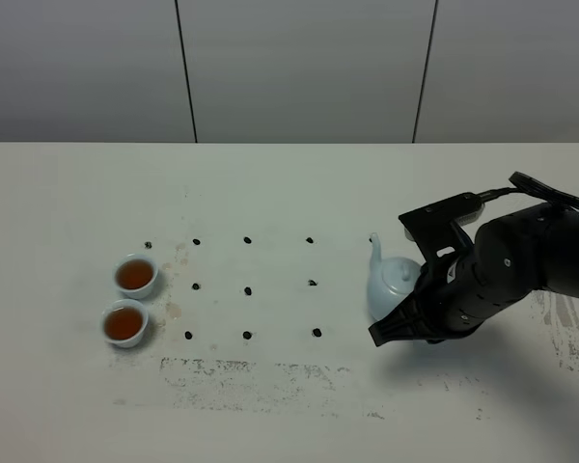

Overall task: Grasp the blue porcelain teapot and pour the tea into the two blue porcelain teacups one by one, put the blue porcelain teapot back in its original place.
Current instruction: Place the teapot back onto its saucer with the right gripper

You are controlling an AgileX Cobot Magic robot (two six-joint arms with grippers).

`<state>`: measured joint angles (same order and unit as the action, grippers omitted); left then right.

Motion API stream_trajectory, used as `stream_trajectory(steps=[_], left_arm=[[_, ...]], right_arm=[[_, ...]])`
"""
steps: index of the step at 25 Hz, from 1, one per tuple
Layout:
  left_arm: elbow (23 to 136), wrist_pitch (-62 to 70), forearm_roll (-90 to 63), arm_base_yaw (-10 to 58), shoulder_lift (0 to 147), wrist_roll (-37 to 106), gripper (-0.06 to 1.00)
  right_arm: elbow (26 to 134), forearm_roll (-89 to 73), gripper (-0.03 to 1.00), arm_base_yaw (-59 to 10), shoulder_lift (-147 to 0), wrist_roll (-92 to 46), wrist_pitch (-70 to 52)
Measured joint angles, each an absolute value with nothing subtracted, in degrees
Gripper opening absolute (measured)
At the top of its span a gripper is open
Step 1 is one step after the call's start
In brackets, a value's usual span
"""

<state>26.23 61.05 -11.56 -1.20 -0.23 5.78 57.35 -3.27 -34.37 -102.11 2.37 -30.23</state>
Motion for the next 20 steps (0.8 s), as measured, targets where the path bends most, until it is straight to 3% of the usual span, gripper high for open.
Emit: stream_trajectory(steps=[20], left_arm=[[26.23, 61.05, -11.56, -1.2, -0.23, 5.78, 0.11]], right_arm=[[52.53, 1.08, 0.03, -28.91, -99.28, 7.5, -32.46]])
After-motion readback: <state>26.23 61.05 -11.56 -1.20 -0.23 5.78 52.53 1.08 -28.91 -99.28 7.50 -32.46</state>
